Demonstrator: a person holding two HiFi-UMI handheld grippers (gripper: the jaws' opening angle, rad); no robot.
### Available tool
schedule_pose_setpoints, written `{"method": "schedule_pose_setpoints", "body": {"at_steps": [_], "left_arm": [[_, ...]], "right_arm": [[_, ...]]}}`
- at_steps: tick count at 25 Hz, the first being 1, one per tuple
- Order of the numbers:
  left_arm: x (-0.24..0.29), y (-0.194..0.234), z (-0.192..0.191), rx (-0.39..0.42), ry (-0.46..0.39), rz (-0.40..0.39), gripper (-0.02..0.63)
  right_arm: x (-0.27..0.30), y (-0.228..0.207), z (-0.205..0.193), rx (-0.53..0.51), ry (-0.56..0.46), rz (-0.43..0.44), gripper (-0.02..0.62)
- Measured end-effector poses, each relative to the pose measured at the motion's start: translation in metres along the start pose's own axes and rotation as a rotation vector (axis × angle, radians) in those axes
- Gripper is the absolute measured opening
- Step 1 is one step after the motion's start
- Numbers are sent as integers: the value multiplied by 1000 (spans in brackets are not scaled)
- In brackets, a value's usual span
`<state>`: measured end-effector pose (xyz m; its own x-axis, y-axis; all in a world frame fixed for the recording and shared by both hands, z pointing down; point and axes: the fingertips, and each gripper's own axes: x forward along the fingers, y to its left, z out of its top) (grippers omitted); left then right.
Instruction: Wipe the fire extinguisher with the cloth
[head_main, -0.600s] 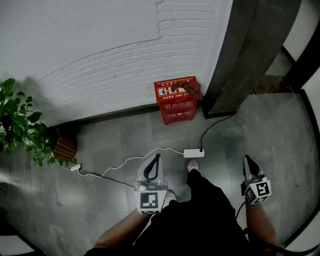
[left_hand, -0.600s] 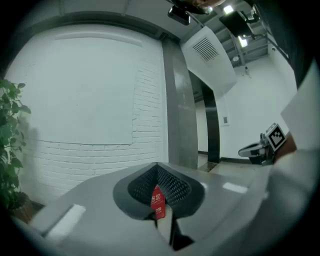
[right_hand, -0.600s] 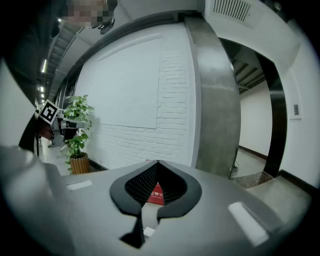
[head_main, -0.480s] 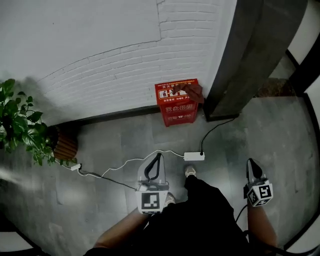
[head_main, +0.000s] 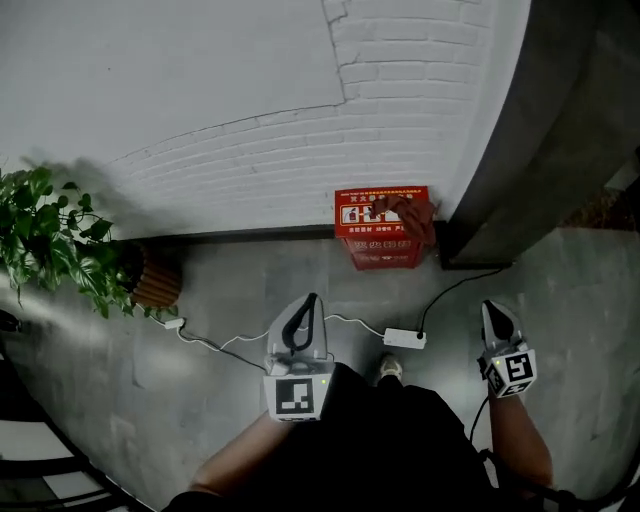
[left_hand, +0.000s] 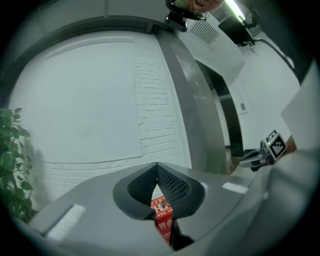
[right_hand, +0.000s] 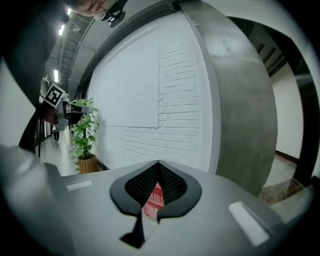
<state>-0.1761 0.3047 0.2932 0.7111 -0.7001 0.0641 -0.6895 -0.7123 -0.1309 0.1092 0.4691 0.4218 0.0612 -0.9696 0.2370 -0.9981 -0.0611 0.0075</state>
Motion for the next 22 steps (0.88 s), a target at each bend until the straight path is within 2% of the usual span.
{"method": "schedule_pose_setpoints", "body": {"at_steps": [3,6,9,13,16,19,22], "left_arm": [[15,23,-3,-23,35,71,0],[34,41,-17,12,82,67,0],[64,70,-41,10,138,56,0],[120,104,-50,-16,143,-3,0],[160,122,-38,-38,102,-68,0],[195,140,-36,-21,91,-121,0],[218,158,-33,-40,81,-131,0]], "right_arm": [[36,-15,0,29,18,25,3],[69,-20,-2,31,50,48,3],[103,-22,-6,29,98,23,3],[146,-26,1,40,143,-40,3],[180,-29,15,29,156,-81,3],[214,-21,29,3,153,-94,3],[240,-15,30,-26,182,-69,3]]}}
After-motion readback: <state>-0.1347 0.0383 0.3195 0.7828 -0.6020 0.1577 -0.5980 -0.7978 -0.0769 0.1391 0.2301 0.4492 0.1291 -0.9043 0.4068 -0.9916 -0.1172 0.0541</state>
